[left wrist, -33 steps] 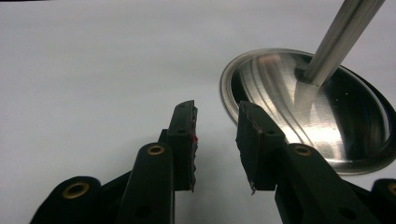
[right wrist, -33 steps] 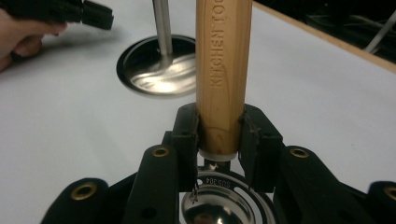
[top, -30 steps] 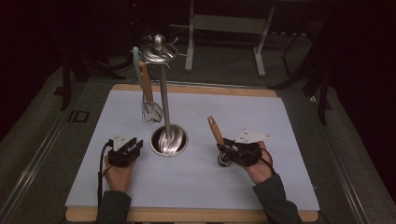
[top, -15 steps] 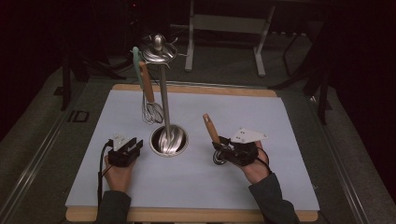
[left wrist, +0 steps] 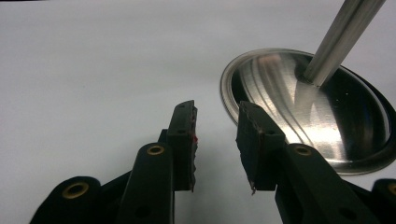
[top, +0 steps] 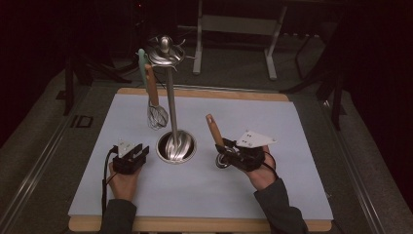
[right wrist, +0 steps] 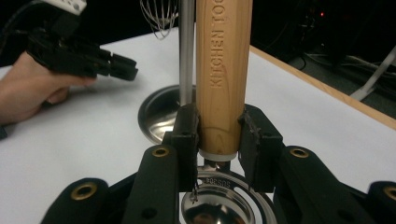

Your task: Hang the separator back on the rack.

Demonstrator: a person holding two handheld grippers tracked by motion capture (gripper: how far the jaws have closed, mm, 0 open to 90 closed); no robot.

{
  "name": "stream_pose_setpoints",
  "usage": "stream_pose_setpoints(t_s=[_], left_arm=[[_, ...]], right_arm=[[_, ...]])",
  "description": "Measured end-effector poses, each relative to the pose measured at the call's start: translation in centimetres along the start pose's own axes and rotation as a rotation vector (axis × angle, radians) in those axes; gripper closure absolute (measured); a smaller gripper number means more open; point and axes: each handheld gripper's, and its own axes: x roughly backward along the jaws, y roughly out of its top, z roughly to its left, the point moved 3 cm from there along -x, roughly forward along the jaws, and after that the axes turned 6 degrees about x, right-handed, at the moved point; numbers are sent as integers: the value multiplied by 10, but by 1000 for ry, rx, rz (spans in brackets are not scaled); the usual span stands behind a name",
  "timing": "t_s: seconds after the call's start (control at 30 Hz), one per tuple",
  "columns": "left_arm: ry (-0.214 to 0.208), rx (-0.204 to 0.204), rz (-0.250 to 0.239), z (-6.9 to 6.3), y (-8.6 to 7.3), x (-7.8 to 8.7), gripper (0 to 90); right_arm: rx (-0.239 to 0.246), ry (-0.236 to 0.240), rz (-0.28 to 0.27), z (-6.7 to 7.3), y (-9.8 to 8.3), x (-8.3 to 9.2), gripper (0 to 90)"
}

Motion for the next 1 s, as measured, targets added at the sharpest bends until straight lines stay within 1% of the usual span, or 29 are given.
stream_pose_setpoints(t_s=[0.27,0.43,0.53,0.6,0.7,1.0], left_arm=[[0,1,0,0,0,0,677],[-1,0,1,0,0,0,677],[-1,1,-1,0,0,0,676],[-1,3,-2,0,0,0,676],[-1,2,-2,0,0,0,676],[0,2,0,0,0,0,676]], right_arm=[[8,-4,-48,3,16,1,698],[26,0,-57,6,24,0,697],[45,2,-55,9,29,-1,698],[48,4,-60,10,31,-1,698],[49,5,-72,11,36,-1,698],[80,-4,-70,11,44,-1,698]])
